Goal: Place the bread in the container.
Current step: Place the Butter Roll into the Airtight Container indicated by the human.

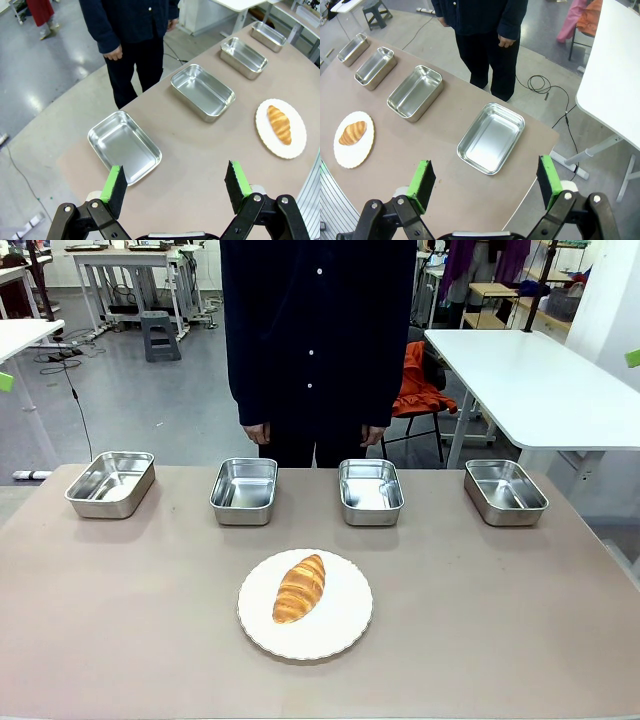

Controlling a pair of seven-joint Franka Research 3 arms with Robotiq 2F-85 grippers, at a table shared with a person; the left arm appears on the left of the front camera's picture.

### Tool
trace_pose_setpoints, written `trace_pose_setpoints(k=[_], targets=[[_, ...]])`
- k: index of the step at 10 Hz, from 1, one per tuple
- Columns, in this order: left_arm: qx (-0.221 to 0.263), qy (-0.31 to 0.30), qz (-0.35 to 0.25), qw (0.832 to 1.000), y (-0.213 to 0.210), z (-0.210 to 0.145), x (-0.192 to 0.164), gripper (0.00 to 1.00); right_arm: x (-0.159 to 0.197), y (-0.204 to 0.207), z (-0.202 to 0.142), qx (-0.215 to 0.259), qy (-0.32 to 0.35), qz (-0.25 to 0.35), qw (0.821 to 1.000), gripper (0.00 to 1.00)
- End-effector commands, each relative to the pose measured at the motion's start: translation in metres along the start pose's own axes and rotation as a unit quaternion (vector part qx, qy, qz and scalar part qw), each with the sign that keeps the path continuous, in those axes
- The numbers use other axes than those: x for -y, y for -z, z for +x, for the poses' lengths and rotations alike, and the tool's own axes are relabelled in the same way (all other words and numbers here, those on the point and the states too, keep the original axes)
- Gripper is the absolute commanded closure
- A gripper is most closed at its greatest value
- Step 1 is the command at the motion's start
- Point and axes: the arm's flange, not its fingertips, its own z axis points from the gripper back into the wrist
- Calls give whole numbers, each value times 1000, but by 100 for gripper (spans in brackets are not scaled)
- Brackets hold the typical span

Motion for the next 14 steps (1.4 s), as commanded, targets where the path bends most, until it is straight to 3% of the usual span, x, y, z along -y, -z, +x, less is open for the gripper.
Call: trace_pose_setpoints(k=[1,14], targets=[[2,1,1,1000,-1,0,1,0,0,1,-1,9,1,6,1000,0],[2,1,1,1000,-1,0,1,0,0,1,-1,9,1,6,1000,0]])
